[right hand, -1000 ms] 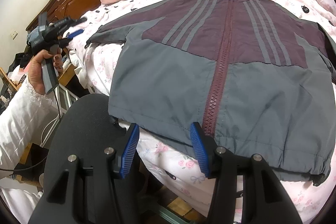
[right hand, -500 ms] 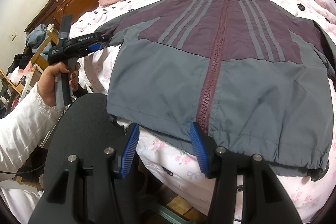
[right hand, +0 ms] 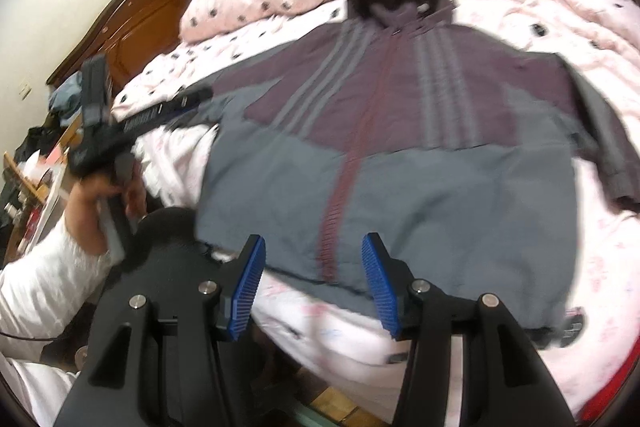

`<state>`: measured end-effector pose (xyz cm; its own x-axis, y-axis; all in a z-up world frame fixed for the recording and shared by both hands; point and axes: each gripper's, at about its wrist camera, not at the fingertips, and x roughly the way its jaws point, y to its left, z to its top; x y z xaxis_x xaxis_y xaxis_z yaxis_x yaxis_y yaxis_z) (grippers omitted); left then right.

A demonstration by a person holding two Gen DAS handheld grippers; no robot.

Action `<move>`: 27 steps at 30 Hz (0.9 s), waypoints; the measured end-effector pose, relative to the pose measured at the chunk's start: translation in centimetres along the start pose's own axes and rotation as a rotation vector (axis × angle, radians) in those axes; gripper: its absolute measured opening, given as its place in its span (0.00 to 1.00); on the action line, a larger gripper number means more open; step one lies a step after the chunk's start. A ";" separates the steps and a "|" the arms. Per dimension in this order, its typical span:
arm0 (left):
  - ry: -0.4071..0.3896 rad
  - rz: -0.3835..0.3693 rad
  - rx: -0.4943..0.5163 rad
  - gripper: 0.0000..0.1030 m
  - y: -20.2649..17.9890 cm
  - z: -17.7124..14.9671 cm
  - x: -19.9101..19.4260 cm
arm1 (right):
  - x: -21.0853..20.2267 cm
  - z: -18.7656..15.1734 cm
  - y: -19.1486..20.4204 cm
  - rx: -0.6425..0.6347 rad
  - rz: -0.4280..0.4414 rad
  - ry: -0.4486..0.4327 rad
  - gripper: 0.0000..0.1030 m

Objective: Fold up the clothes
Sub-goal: 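Lay the sleeve across the jacket front and open the left tool, then grasp the other sleeve cuff with the right tool and fold it inward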

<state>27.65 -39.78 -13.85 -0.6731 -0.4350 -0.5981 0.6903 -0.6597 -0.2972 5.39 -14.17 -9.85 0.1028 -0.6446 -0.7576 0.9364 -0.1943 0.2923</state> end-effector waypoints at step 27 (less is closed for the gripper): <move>0.115 0.003 0.118 0.64 -4.5 -4.1 4.6 | 0.2 1.8 -17.0 -0.138 -0.656 0.004 0.45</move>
<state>22.52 -36.28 -18.31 -0.6313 -0.3684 -0.6825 0.6517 -0.7290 -0.2093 -11.11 -12.35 -13.96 -0.5012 -0.4219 -0.7555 0.8395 -0.4486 -0.3064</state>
